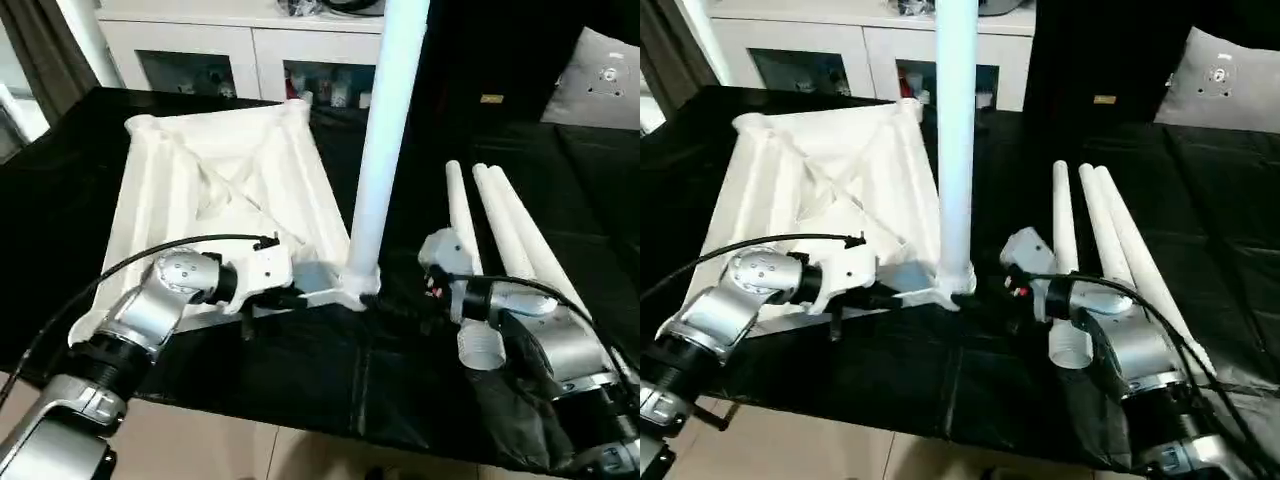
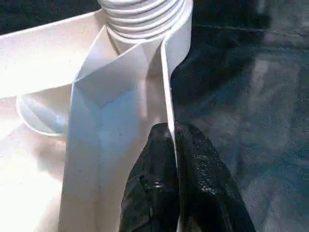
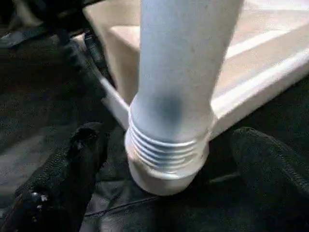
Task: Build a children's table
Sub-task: Rotate leg to tighten
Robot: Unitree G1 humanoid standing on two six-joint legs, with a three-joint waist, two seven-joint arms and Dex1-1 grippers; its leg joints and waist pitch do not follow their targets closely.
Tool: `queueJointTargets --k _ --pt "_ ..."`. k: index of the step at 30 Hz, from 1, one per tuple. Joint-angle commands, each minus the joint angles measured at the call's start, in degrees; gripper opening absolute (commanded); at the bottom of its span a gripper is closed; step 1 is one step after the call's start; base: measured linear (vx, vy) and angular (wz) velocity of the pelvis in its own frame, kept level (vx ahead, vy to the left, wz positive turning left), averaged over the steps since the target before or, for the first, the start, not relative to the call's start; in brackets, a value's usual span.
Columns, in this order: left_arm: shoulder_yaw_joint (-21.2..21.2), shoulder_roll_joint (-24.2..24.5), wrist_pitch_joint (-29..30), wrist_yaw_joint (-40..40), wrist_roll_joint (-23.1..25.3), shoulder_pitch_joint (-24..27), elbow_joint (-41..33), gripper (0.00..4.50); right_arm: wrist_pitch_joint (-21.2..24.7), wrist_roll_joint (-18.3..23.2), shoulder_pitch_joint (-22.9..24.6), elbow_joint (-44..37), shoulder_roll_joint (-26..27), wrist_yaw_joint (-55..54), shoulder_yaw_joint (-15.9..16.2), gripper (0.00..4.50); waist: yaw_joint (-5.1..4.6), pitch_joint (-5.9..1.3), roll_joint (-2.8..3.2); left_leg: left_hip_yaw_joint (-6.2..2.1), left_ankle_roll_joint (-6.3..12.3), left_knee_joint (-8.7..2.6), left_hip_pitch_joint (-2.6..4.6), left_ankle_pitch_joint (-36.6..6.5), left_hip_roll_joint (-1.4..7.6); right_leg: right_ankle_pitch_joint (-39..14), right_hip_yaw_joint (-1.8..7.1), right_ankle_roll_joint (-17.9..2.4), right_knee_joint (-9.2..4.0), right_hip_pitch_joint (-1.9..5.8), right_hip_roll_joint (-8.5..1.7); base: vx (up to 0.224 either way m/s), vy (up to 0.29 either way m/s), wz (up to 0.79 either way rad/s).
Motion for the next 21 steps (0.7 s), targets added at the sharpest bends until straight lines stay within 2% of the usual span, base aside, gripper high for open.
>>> queueJointTargets --k 1,5,10,14,16,17,21 --pt "-3.8 -0.1 -0.1 -3.5 1.4 1.6 0.2 0.0 -0.2 0.3 -1.3 -0.7 -0.1 2.3 1.1 4.45 0.18 -3.98 -0.2 -0.41 8.22 -3.49 -0.97 1.2 3.31 -4.1 3.66 -15.7 -2.38 4.2 -4.0 0.0 0.0 0.0" --pt "-3.8 -0.3 0.1 -4.2 0.7 1.5 -0.3 0.0 -0.2 0.8 -1.9 1.0 0.6 2.7 1.3 4.12 0.85 -3.98 -0.13 -0.37 7.42 -3.45 -0.87 0.8 3.36 -5.9 3.71 -15.4 -2.39 4.08 -4.04 0.0 0.0 0.0" --pt "-3.9 -0.5 0.1 -5.5 0.1 1.6 -1.2 0.0 0.2 1.3 -3.4 4.0 1.7 3.8 1.6 3.67 1.05 -3.97 -0.12 -0.39 5.9 -3.52 -0.97 -1.0 3.3 -8.1 3.7 -14.6 -2.57 4.18 -4.05 0.0 0.0 0.0" --pt "-3.8 -0.6 0.3 -5.9 0.1 1.9 -1.5 0.0 1.2 1.8 -3.5 4.4 1.9 5.1 1.5 3.22 1.22 -4.19 -0.07 -0.41 6.38 -3.31 -1.04 0.9 3.24 -5.1 3.67 -14.9 -2.19 4.24 -3.98 0.0 0.0 0.0" --pt "-3.7 -0.6 0.8 -6.2 -0.2 2.1 -1.5 0.0 2.1 2.7 -3.3 4.5 2.1 5.8 1.2 3.15 1.33 -4.22 -0.08 -0.41 6.61 -3.27 -1.1 1.4 3.2 -4.7 3.62 -14.9 -2.11 4.33 -3.95 0.0 0.0 0.0" --pt "-3.7 -0.7 1.0 -6.3 -0.3 2.2 -1.5 0.0 2.3 2.9 -3.3 4.7 2.1 6.0 1.3 2.95 1.41 -4.25 0.03 -0.44 6.68 -3.24 -1.09 1.6 3.23 -4.6 3.59 -14.9 -2.06 4.29 -3.97 0.0 0.0 0.0" --pt "-3.5 -0.5 1.2 -6.4 -0.4 2.7 -1.5 0.0 2.6 2.7 -2.7 4.9 2.3 6.6 1.8 2.75 1.47 -4.29 -0.14 -0.37 6.77 -3.2 -1.1 1.6 3.15 -5.5 3.55 -14.6 -2.16 4.3 -3.95 0.0 0.0 0.0"
